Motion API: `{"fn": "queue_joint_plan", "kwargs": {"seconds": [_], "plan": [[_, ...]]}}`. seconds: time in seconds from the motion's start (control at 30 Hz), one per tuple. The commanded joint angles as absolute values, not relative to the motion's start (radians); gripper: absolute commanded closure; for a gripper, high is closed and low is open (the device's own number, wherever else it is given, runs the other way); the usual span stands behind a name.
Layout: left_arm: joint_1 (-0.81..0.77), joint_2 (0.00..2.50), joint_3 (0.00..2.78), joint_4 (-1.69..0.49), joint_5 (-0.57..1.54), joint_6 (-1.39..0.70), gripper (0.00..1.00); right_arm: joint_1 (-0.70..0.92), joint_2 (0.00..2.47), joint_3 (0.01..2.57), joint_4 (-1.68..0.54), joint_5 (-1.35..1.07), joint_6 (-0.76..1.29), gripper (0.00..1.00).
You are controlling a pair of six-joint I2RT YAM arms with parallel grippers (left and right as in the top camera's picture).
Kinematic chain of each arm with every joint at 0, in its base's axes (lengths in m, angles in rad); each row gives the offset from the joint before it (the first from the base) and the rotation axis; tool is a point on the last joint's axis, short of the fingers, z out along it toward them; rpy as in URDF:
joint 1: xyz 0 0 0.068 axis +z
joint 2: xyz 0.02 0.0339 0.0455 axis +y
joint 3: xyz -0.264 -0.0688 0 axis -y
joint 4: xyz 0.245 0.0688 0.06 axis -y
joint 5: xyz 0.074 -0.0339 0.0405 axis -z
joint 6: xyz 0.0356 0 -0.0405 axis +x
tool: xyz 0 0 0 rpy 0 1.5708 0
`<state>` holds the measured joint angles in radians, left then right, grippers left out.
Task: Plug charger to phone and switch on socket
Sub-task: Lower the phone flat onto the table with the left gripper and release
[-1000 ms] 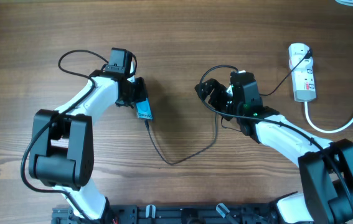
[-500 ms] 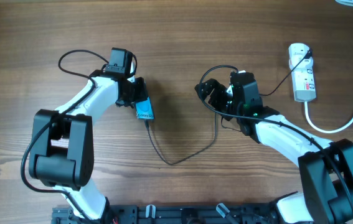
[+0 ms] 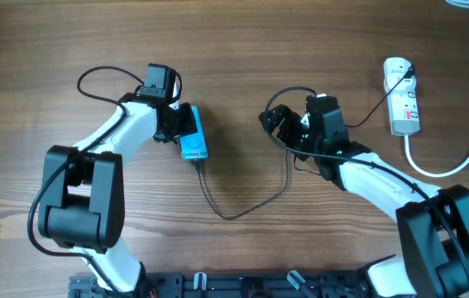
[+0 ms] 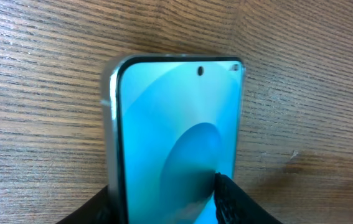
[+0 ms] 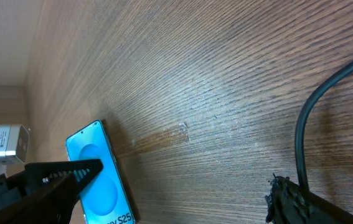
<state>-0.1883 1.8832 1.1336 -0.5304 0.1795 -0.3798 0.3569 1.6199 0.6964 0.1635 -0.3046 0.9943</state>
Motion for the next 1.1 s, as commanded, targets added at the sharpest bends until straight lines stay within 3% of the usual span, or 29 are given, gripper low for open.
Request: {"fn": "queue_joint_plan", "kwargs": {"seconds": [0.0,0.37,0.43,0.57,0.7,0.8,1.07], "plan": [[-0.192,1.891,1.131,-0.527,0.170,-0.375,0.54,0.355,1.631,0.700,0.163,-0.280,1.002,0.00],[-0.192,1.891,1.131,-0.511,0.165,-0.374,0.53,0.355,1.631,0.700,0.163,-0.280,1.002,0.00],[-0.192,1.891,1.131,-0.504,0.118,-0.375,0.68,0.355,1.631,0.700,0.163,-0.280,1.002,0.00],[-0.192,1.891,1.131,-0.475,0.010,-0.375,0.78,0.355,1.631,0.700,0.163,-0.280,1.002,0.00],[-0.192,1.891,1.131,-0.420,-0.007,-0.376,0.79,0.355,1.631,0.700,0.163,-0.280,1.002,0.00],[-0.192,1.891,1.131,-0.412,-0.081,-0.433,0.95,0.355,1.631,0.700,0.163,-0.280,1.002,0.00],[-0.192,1.906,1.131,-0.419,-0.128,-0.439,0.96,0.355,1.631,0.700,0.163,-0.280,1.002,0.00]]}}
